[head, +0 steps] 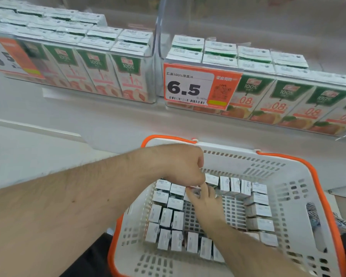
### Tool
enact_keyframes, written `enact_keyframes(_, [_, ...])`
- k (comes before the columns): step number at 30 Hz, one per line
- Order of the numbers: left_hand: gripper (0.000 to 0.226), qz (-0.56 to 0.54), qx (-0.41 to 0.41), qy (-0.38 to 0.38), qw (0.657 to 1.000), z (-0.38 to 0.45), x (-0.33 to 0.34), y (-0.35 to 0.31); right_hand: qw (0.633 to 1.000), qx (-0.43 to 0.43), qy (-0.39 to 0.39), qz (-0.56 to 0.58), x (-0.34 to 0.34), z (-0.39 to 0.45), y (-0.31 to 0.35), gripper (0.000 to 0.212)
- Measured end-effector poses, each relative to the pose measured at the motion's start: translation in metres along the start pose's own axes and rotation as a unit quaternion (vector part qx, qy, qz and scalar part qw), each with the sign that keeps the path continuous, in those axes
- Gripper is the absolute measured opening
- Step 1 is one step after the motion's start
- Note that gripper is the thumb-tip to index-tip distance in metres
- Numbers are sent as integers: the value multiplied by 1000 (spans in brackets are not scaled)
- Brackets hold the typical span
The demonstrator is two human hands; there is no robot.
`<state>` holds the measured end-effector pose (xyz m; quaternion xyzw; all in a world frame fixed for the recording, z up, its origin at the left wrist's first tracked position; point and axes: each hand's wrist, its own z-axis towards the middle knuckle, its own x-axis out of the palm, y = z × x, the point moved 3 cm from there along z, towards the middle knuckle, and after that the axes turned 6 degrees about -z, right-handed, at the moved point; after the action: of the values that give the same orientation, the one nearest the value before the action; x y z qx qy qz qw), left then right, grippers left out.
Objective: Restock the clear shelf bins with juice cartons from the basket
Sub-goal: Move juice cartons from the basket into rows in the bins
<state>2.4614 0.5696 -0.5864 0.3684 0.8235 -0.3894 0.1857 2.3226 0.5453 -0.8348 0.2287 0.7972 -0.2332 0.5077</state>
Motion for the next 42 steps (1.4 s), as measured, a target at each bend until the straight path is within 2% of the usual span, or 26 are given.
enact_keyframes(4, [35,26,-15,19,999,-5,2,-1,997,-11,69,15,4,1,-6,91])
enact_keyframes(6, [36,41,-20,19,999,-5,1,2,997,6,65,42,-3,5,-13,84])
enact_keyframes(9, [31,56,-21,-2,998,-7,-7,8,990,20,40,131,-24,7,-31,62])
enact_keyframes(11, [32,49,-19,-22,998,-10,-13,11,979,16,38,199,-52,2,-47,58])
enact_keyframes(14, [49,15,-17,-27,999,-16,-15,15,949,-10,67,307,-106,-15,-67,63])
enact_keyframes(16, [70,6,-16,-24,1000,-20,-14,17,933,-36,73,350,-144,-31,-73,62])
enact_keyframes(18, [89,-49,-9,-15,999,-22,-8,15,915,-63,74,391,-183,-49,-73,57])
enact_keyframes(19, [90,-101,3,-16,995,-23,-5,11,904,-74,70,415,-201,-57,-72,54])
enact_keyframes(20, [82,-158,26,-21,987,-23,-3,7,890,-83,69,442,-218,-65,-71,52])
enact_keyframes(22, [40,-234,98,-45,966,-26,-3,-1,864,-101,67,489,-245,-79,-70,51])
enact_keyframes(24, [20,-297,153,-71,940,-32,-9,-6,847,-102,41,521,-265,-90,-73,55])
enact_keyframes(26, [19,-404,162,-81,896,-36,-19,-4,829,-83,-1,553,-281,-98,-82,58])
enact_keyframes(28, [13,-528,151,-86,831,-40,-29,3,799,-57,-40,598,-296,-106,-90,61])
enact_keyframes(30, [14,-626,121,-85,765,-48,-37,9,763,-29,-70,642,-308,-112,-97,61])
enact_keyframes(32, [23,-683,72,-96,720,-56,-43,15,738,-4,-103,667,-317,-115,-100,63])
enact_keyframes(33, [29,-686,47,-101,719,-58,-44,18,731,5,-123,671,-321,-115,-101,59])
enact_keyframes(34, [33,-670,30,-102,735,-61,-44,20,726,15,-144,672,-323,-115,-101,53])
enact_keyframes(36, [28,-614,26,-90,784,-63,-42,23,712,39,-179,678,-327,-114,-100,44])
enact_keyframes(38, [11,-558,49,-97,823,-63,-43,22,695,57,-196,690,-328,-113,-96,36])
enact_keyframes(39, [13,-519,65,-107,845,-64,-44,21,685,63,-201,697,-328,-112,-94,33])
enact_keyframes(42, [50,-416,104,-99,898,-69,-43,14,680,68,-223,696,-333,-112,-89,33])
